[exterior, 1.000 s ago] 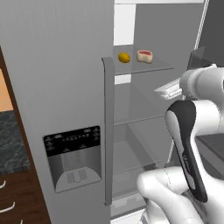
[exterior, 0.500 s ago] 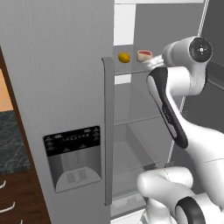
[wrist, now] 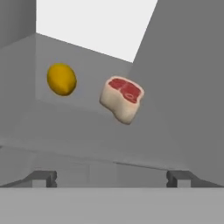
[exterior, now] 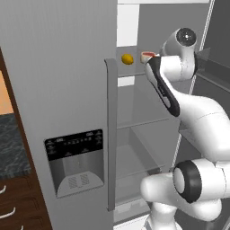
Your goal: Place one lemon and one steak in each tupperware on the nearby counter, to pack two identical lunches.
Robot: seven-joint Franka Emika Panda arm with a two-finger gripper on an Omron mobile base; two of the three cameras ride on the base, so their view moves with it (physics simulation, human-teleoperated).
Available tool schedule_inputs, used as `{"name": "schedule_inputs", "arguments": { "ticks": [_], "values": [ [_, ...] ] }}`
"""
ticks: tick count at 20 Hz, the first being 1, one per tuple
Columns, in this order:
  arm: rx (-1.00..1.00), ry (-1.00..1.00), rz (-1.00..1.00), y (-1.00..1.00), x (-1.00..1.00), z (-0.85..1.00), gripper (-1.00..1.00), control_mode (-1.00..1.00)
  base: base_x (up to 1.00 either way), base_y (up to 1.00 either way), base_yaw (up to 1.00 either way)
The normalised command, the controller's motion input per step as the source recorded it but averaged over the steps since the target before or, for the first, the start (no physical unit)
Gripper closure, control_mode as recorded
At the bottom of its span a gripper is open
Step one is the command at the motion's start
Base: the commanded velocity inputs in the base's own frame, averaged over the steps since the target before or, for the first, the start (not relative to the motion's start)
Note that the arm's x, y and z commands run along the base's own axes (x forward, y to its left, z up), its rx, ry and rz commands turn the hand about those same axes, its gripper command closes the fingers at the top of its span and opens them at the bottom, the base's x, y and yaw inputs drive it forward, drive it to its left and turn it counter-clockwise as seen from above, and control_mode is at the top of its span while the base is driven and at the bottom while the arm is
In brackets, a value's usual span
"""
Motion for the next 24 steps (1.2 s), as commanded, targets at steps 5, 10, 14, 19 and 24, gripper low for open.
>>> {"name": "schedule_inputs", "arguments": {
  "ticks": [5,10,14,19,24],
  "values": [
    [0.03,0.03,-0.01,0.0,0.73,-0.16,-1.0,-1.0,0.0,0.0,0.0],
    [0.15,0.07,-0.11,-0.04,0.92,-0.01,-1.0,-1.0,0.0,0.0,0.0],
    [0.11,0.19,-0.14,-0.03,0.74,0.0,-1.0,-1.0,0.0,0.0,0.0],
    [0.06,0.18,-0.02,-0.26,0.66,-0.24,-1.0,-1.0,0.0,0.0,0.0],
    [0.03,0.03,0.0,-0.27,0.38,0.0,-1.0,-1.0,0.0,0.0,0.0]
  ]
}}
